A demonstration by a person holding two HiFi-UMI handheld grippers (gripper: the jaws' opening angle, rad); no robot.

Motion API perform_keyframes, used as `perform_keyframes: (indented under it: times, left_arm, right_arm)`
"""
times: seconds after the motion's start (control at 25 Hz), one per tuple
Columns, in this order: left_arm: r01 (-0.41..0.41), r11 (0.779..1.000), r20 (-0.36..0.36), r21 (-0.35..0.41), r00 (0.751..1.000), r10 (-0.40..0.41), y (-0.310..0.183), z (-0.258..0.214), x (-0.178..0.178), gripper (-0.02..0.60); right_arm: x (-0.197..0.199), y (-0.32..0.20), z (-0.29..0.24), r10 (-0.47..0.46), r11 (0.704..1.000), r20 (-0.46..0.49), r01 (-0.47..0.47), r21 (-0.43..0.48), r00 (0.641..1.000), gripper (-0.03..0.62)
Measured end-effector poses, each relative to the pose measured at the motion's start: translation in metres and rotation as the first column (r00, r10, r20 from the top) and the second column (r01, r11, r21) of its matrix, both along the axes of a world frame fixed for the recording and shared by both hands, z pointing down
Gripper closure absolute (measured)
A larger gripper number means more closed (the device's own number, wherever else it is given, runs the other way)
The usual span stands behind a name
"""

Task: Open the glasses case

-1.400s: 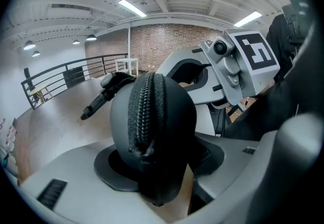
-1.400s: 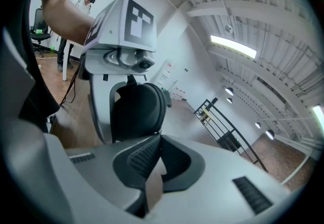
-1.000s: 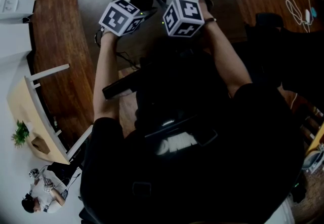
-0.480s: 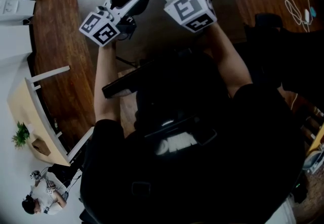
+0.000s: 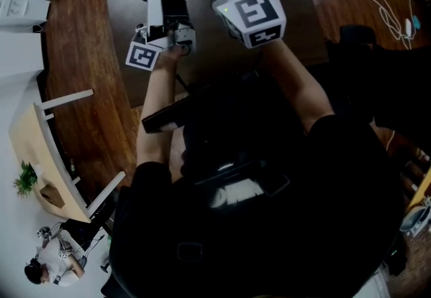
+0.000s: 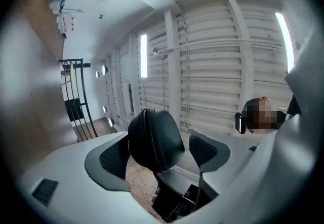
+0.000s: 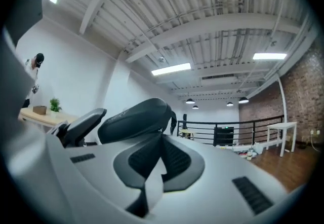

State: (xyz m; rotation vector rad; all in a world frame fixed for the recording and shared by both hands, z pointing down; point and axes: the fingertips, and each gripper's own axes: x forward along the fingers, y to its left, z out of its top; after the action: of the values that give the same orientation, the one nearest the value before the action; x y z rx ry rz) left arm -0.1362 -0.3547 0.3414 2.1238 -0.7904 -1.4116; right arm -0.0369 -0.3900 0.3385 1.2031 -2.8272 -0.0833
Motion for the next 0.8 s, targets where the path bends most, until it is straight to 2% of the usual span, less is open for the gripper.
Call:
perform_keyframes:
  times: [0.08,0.24,0.28,0.4,0.48,0.56,0.64,0.72,0.8]
  left_arm:
    - [0.047,0.999,-0.007,0.001,0.999,-0.047,-0.003,-0.004,-0.004,0.225]
    - [0.146,0.989,-0.089,-0.022,0.985,-0.147,-0.012,-0.011,-0.027,0.225]
    - [0.162,0.986,-0.075,-0.025,0.984,-0.164,-0.015,-0.013,-0.031,0.225]
    - [0.205,0.978,0.039,-0.047,0.978,-0.203,-0.022,-0.017,-0.038,0.267]
    - [0.204,0.976,0.137,-0.070,0.972,-0.193,-0.027,-0.019,-0.035,0.284]
    - [0.197,0.975,0.251,-0.097,0.953,-0.168,-0.029,-0.020,-0.026,0.285]
    - [0.197,0.974,0.330,-0.113,0.932,-0.150,-0.029,-0.019,-0.018,0.285]
    - [0.204,0.970,0.352,-0.134,0.925,-0.146,-0.029,-0.015,-0.015,0.291]
    - [0.239,0.958,0.337,-0.161,0.925,-0.175,-0.029,-0.010,-0.020,0.291]
  right_arm:
    - [-0.009,0.004,0.006,-0.015,1.000,-0.009,0.015,-0.015,1.000,0.586]
    - [-0.035,0.023,0.023,-0.115,0.993,-0.123,0.114,-0.017,0.986,0.585]
    - [-0.041,0.028,0.030,-0.144,0.990,-0.161,0.142,-0.023,0.976,0.585]
    - [-0.058,0.045,0.059,-0.256,0.966,-0.304,0.248,-0.068,0.917,0.585]
    - [-0.067,0.055,0.075,-0.304,0.952,-0.379,0.293,-0.088,0.874,0.586]
    - [-0.068,0.057,0.084,-0.321,0.947,-0.385,0.297,-0.123,0.865,0.585]
    - [-0.064,0.052,0.088,-0.326,0.944,-0.351,0.282,-0.171,0.878,0.585]
    - [-0.061,0.050,0.092,-0.331,0.940,-0.338,0.275,-0.202,0.881,0.585]
    - [-0.063,0.053,0.093,-0.340,0.939,-0.375,0.292,-0.181,0.863,0.585]
